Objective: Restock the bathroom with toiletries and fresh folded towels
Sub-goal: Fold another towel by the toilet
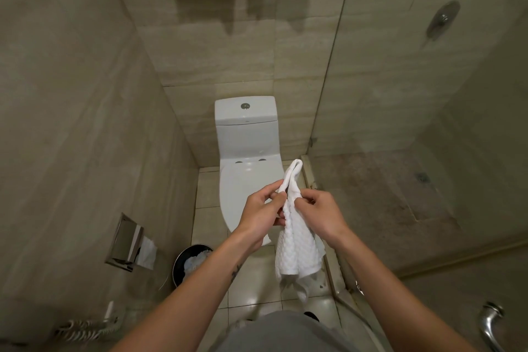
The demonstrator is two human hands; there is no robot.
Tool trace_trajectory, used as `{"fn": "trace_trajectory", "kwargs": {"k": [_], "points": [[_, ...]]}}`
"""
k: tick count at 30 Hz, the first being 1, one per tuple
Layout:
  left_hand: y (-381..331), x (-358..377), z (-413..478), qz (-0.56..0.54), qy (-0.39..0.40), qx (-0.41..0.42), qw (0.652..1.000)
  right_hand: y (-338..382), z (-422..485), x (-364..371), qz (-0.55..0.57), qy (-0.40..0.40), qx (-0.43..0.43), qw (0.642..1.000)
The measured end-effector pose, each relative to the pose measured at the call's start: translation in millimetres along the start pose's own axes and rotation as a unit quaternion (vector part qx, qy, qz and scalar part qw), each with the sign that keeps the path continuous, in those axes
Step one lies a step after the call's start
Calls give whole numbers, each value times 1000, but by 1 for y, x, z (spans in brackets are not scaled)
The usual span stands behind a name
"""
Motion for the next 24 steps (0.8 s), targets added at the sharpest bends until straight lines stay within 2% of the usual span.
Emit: {"fn": "trace_trajectory", "kwargs": {"k": [17, 24], "points": [[-9, -6, -9, -14, -21, -5, 1000, 24, -16, 7, 43, 40, -26, 998], [-13, -10, -15, -25, -31, 8, 999, 16, -11, 15, 4, 26, -38, 999]]}}
Point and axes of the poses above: each hand's wrist, its own z-axis towards the middle knuckle, its own x-axis out of the palm, y = z × x, the point moved 4 cm from there along z, towards the middle knuckle, and after that the axes turned 1 degree about z, right-handed, at the moved point
